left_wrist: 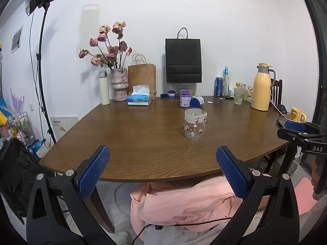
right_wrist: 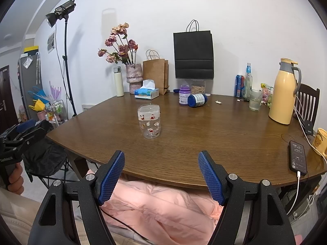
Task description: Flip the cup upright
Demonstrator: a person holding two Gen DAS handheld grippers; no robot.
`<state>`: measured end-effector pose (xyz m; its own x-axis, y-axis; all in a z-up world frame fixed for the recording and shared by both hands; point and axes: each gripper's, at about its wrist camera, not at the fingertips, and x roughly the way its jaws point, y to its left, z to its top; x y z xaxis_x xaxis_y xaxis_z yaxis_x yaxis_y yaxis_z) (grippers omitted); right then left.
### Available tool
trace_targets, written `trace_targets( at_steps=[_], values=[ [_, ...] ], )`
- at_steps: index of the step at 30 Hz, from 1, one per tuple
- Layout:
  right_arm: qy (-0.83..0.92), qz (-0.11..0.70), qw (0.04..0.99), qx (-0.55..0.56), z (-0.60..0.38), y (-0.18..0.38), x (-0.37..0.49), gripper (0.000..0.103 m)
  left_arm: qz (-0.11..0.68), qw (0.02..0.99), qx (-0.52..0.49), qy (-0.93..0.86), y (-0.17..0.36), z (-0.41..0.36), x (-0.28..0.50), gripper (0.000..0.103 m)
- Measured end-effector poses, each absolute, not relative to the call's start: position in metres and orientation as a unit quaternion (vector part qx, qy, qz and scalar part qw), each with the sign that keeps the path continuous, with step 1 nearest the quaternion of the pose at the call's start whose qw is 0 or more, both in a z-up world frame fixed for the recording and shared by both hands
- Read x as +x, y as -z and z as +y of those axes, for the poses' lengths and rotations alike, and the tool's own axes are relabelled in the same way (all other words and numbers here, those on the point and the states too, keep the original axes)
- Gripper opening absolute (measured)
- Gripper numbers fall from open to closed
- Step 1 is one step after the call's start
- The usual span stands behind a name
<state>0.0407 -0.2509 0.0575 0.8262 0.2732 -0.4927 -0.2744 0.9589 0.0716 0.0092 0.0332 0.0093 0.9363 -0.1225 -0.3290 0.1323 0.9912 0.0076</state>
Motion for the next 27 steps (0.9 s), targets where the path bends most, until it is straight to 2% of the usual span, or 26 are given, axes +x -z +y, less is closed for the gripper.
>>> trace_targets(
  at_steps=[27],
  values=[
    [-0.14, 0.261, 0.955, 0.0, -0.2528, -0.0549, 0.0416, 0.079, 0.167, 0.984, 0.021, 0.062, -0.0108, 0.0343, 0.0086, 0.103]
  ],
)
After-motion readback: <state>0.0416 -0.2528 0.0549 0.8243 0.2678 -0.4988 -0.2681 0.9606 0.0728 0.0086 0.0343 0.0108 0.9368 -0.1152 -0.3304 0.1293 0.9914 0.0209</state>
